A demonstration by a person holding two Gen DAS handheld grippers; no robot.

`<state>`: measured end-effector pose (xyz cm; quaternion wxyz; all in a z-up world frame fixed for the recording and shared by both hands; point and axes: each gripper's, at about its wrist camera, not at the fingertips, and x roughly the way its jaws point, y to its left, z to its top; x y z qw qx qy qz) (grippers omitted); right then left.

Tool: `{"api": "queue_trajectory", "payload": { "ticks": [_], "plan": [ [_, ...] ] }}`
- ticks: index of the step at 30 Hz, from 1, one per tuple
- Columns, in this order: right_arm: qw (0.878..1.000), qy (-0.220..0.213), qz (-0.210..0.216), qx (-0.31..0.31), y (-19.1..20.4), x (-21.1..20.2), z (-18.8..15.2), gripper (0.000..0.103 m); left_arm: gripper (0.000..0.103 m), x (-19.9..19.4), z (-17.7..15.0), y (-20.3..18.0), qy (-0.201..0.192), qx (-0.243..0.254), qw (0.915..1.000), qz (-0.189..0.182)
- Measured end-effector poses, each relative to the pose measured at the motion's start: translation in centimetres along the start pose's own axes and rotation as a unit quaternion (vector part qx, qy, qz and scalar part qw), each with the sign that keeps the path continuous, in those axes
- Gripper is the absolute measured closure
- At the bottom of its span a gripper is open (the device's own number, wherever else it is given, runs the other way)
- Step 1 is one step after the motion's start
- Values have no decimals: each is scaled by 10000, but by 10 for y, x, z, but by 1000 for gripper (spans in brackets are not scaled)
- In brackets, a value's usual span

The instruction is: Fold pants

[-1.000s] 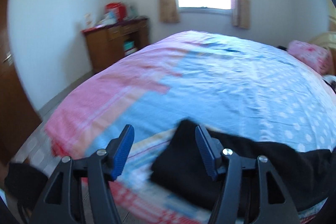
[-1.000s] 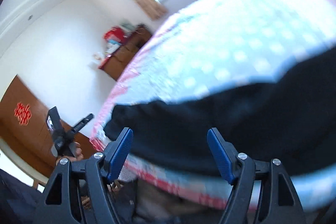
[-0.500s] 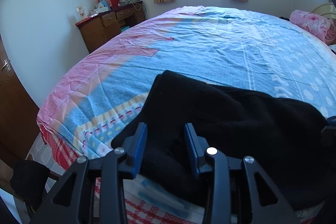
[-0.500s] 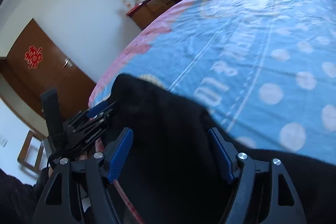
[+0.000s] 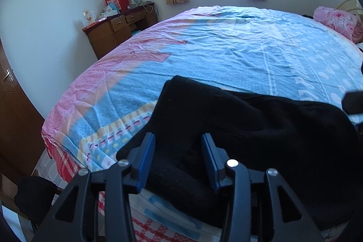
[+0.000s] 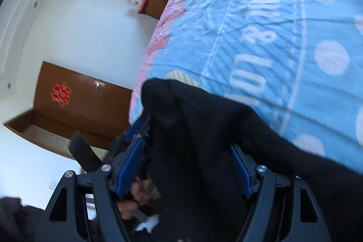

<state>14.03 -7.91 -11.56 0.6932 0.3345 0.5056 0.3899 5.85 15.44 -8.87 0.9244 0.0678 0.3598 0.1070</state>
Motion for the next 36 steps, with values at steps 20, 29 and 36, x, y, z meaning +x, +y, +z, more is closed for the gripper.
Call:
{"api": "queue_trajectory", "payload": {
  "ticks": [20,29,36],
  "plan": [
    [9899,-1419,50,-55,-9,-73,14,27,54,3,3,4,9,44,9999,-123],
    [9572,-2197,-1669,-874,30,-121,-28,38,53,-14,26,13,-208,-317,9987,-331],
    [8446,-4213,-3249,593,-19,-334,-109,38,50,8,35,-15,177,-391,9965,-715]
  ]
}}
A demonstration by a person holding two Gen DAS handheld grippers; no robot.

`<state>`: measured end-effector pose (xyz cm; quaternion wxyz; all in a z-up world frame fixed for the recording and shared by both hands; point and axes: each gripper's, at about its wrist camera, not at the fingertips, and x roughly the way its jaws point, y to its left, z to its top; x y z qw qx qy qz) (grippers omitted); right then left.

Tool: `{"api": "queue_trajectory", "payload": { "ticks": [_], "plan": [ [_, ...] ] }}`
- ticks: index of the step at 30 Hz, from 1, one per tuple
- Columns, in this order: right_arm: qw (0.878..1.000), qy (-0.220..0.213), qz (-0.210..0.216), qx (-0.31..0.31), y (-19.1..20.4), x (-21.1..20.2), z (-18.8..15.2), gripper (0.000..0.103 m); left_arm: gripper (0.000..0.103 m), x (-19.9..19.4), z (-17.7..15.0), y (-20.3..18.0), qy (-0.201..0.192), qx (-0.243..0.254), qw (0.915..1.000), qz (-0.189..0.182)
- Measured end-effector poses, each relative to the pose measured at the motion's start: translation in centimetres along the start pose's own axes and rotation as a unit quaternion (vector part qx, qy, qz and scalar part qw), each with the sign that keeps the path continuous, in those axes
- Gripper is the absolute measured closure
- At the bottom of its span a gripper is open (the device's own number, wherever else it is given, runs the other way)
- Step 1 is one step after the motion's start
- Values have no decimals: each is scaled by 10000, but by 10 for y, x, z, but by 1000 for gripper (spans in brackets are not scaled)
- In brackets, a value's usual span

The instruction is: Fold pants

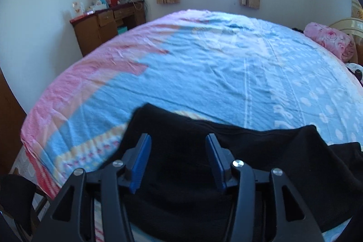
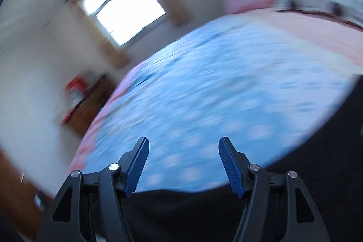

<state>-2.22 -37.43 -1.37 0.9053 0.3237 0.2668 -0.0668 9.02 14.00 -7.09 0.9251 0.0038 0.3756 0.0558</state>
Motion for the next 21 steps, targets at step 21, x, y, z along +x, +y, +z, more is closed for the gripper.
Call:
{"api": "queue_trajectory", "payload": {
  "ticks": [21],
  "plan": [
    [9682,-15,-1378,2088,-166,-23,39,74,43,11,-10,-20,247,279,9980,510]
  ]
}}
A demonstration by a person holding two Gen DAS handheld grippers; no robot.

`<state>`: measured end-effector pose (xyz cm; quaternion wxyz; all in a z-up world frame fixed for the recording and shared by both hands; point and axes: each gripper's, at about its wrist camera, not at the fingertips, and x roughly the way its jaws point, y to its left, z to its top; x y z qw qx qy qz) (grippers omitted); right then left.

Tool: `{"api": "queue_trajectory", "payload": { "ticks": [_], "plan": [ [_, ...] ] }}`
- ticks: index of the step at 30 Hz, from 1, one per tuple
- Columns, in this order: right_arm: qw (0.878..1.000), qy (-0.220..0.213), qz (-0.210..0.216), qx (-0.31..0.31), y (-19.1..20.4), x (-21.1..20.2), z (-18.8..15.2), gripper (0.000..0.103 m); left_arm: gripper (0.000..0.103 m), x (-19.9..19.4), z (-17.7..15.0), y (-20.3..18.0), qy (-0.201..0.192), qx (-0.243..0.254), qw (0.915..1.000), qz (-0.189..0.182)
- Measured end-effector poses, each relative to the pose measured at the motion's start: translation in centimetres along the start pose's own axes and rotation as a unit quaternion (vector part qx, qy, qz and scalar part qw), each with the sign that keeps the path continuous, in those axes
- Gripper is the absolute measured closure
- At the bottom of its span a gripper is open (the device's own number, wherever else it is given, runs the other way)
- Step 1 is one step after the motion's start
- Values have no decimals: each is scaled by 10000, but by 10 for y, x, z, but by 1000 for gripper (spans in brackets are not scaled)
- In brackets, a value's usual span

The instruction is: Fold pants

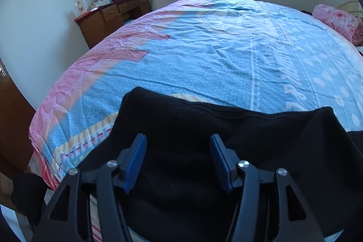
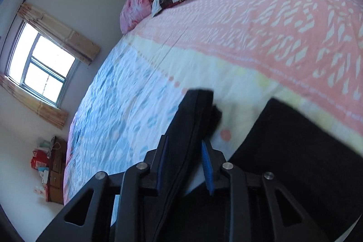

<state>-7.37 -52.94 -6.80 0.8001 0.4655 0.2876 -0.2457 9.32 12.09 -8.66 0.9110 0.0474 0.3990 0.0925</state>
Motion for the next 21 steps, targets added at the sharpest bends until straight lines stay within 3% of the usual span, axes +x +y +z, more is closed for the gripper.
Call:
{"api": "queue_trajectory", "payload": {
  "ticks": [4,5,6,9,16,19,21],
  "plan": [
    [9996,170,1,-216,9,12,-10,75,42,0,-1,0,-24,25,10000,-23],
    [9993,188,-15,-328,14,15,-11,90,42,0,0,0,-21,28,10000,-28],
    [9989,240,19,-402,19,18,-11,96,42,0,0,1,-12,28,10000,-45],
    [9977,151,182,-634,39,11,-8,96,41,0,1,2,1,-12,9999,-101],
    [9850,-564,1254,-1042,92,-62,13,96,38,0,2,2,23,-58,9998,-193],
    [9788,-917,1504,-1046,86,-99,10,96,38,-1,2,5,18,-113,9994,-312],
    [9802,-960,1451,-943,63,-116,-1,96,38,0,2,6,5,-100,9994,-337]
  ]
}}
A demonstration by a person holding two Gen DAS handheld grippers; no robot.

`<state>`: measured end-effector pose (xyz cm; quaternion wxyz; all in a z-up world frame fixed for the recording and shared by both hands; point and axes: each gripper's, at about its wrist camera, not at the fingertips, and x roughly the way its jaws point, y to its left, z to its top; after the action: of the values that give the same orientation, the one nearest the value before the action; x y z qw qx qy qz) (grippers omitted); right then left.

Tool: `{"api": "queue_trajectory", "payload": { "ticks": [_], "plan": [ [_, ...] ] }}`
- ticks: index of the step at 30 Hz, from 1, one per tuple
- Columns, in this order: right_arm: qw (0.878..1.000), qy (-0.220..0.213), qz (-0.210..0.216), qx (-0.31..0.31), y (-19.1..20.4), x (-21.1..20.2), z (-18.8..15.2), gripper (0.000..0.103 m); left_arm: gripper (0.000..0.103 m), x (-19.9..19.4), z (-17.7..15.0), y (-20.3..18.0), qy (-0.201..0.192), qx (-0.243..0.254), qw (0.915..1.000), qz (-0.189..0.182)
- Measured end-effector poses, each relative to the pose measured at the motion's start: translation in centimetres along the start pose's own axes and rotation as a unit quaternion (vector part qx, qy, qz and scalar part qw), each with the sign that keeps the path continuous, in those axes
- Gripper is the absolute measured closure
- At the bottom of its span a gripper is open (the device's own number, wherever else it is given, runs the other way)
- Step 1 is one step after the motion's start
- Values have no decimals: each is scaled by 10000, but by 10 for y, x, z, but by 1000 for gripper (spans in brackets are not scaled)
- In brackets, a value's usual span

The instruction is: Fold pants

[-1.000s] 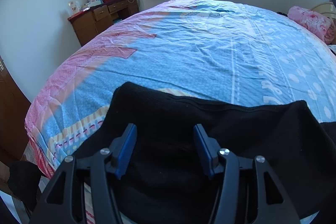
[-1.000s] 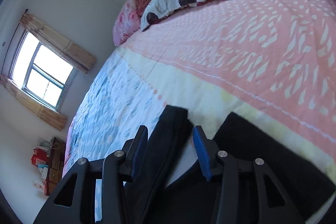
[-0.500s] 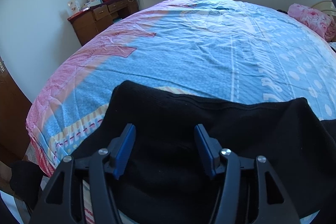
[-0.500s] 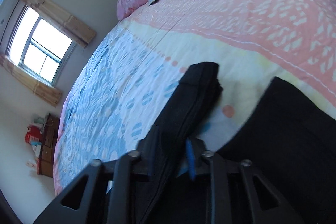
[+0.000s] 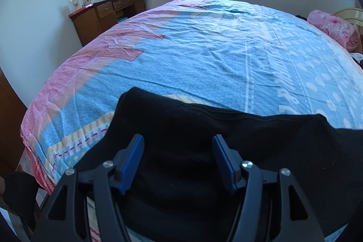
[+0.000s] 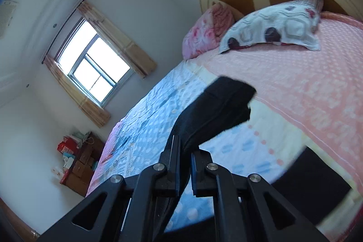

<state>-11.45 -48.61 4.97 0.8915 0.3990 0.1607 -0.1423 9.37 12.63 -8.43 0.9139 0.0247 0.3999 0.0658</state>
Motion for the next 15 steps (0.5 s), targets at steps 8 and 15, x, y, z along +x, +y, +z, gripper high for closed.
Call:
{"api": "queue_trajectory", "payload": {
  "ticks": [8,15],
  "plan": [
    [9904,551,-859,931,-122,-19,-85,96,31,3,2,-8,18,147,9999,29],
    [9858,670,-882,1261,-120,-20,-68,88,31,2,1,-6,11,126,9999,-22]
  ]
}}
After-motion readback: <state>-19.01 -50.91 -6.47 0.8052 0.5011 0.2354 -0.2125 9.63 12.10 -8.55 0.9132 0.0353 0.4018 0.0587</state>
